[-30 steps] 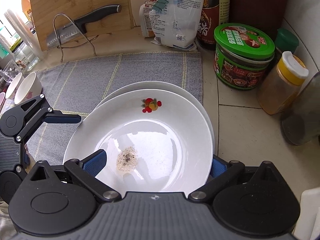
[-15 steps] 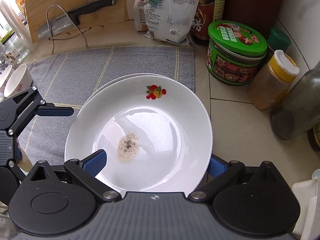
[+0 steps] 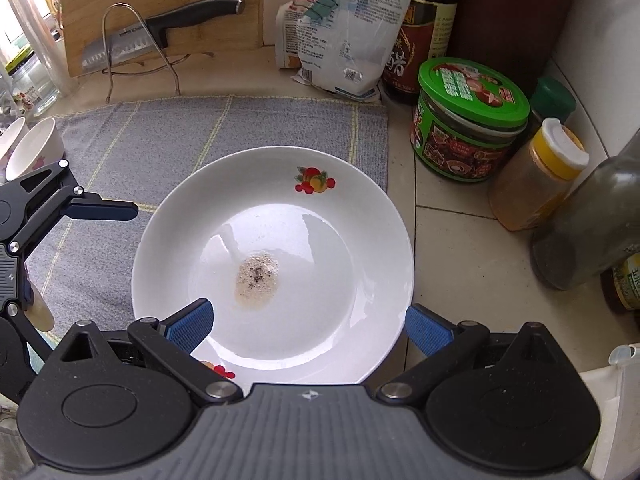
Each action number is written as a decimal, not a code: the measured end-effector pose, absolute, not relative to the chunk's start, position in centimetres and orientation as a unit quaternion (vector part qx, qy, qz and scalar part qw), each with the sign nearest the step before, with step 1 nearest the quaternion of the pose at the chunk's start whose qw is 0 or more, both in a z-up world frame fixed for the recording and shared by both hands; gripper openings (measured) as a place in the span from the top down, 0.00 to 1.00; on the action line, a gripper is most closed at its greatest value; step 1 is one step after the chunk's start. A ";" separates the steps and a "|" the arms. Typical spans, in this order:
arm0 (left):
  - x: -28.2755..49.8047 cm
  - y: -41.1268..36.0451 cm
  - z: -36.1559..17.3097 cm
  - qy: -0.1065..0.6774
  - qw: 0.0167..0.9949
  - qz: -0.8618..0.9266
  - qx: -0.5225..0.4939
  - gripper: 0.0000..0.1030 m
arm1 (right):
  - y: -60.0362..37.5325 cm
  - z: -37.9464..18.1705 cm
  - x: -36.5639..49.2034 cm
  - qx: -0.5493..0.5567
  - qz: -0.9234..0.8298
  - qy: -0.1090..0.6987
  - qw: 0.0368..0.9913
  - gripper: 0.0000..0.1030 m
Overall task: Organize plates and bowls
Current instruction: 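Withdraw the right gripper from the plate stack, then move the left gripper to a pink-floral white bowl and close on its rim, then lift the pink-floral bowl off the mat with the left gripper, then carry the held bowl over another pink-floral bowl with the left gripper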
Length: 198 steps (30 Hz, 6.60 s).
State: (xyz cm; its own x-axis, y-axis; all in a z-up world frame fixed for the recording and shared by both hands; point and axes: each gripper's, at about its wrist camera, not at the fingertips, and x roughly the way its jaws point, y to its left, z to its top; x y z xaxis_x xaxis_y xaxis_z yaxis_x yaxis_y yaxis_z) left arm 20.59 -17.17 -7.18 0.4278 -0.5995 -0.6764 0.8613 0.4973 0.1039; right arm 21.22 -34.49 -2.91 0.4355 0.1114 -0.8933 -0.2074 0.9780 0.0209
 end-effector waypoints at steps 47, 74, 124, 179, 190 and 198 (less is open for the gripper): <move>12.8 11.2 -3.1 0.326 0.892 -0.267 0.164 0.01 | -4.9 -7.8 8.1 -0.118 0.236 0.350 0.899 0.00; 20.1 21.4 -5.4 0.415 0.867 -0.235 0.146 0.11 | 8.0 -9.0 9.4 -0.145 0.295 0.314 0.891 0.00; 19.4 14.8 -4.2 0.398 0.842 -0.328 0.162 0.41 | 5.1 -7.3 8.3 -0.148 0.259 0.318 0.900 0.22; 20.8 3.1 -6.3 0.380 0.796 -0.433 0.187 0.39 | -5.2 -8.0 7.6 -0.095 0.137 0.370 0.914 0.22; 19.8 5.0 -4.4 0.336 0.834 -0.405 0.167 0.09 | -4.9 -6.9 7.0 -0.088 0.148 0.349 0.921 0.00; 18.6 7.8 -3.2 0.309 0.861 -0.371 0.161 0.06 | -4.2 -6.0 7.0 -0.099 0.149 0.339 0.924 0.00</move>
State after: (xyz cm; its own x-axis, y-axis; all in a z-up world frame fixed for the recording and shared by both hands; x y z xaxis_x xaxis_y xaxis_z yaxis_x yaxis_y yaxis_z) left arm 18.56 7.85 -3.17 0.5334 -0.5384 -0.6524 0.7383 0.6727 0.0484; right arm 7.00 -4.19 -5.97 0.7261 0.2092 -0.6550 -0.3428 0.9359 -0.0810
